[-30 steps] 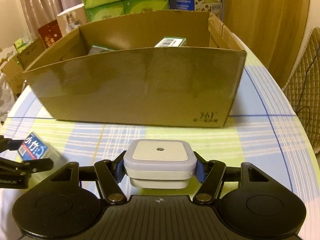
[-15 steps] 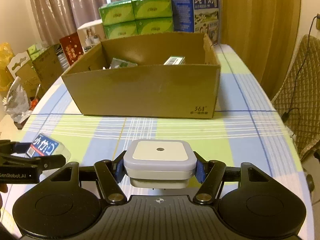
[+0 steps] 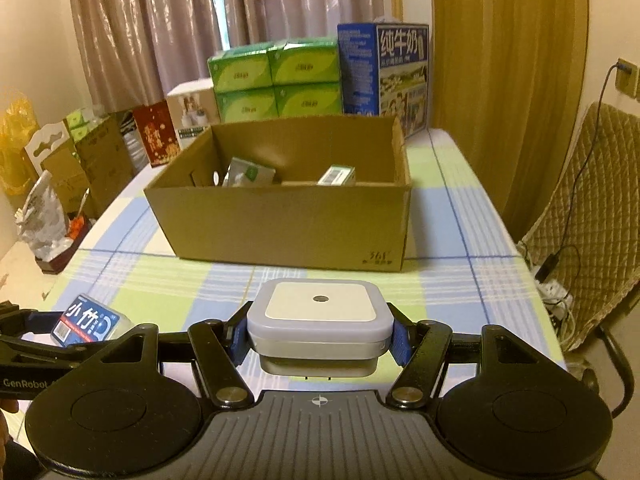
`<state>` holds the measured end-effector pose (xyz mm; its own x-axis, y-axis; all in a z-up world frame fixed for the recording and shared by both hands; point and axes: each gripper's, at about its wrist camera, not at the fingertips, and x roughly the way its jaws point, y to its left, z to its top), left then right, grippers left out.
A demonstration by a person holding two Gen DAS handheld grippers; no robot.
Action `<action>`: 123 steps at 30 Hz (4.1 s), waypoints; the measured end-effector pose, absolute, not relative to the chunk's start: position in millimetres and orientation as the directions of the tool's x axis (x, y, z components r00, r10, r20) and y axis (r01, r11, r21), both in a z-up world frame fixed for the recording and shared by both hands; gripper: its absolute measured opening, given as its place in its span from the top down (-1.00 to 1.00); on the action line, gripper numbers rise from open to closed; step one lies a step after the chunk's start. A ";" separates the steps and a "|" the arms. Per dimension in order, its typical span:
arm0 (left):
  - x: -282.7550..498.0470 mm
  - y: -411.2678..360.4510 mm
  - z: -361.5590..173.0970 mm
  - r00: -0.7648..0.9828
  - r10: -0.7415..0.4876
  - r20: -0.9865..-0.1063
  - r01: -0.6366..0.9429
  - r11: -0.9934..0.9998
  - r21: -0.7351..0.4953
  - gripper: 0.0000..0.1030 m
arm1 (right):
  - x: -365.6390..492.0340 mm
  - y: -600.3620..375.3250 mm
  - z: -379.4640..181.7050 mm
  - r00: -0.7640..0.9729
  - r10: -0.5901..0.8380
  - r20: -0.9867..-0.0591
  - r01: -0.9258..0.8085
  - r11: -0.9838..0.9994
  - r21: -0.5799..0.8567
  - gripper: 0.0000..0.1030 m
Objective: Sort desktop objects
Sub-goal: 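Lift the floss box and white plug device and carry both toward the cardboard box, then lower the floss box and white plug device into the cardboard box and open both tools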
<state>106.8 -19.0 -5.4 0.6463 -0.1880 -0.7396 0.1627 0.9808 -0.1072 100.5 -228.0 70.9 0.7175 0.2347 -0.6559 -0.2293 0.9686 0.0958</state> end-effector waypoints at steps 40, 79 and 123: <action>166.4 -37.0 35.6 0.685 -0.211 -0.698 0.238 0.969 -0.059 -0.61 | 168.8 -245.8 111.0 0.761 0.234 -0.605 -0.246 0.967 0.065 -0.20; 312.0 -35.1 45.7 0.672 -0.223 -0.707 0.260 0.964 -0.057 -0.62 | 303.1 -225.9 104.5 0.721 0.240 -0.650 -0.282 0.959 0.042 -0.20; 362.5 -22.6 3.8 0.662 -0.242 -0.709 0.204 0.969 -0.140 -0.73 | 341.4 -211.5 72.1 0.693 0.231 -0.683 -0.293 0.956 0.026 -0.21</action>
<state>362.5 -22.6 3.8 0.6623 -0.2421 -0.7090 0.2042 0.9689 -0.1400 341.4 -211.5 72.1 0.6931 0.2310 -0.6828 -0.2925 0.9559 0.0264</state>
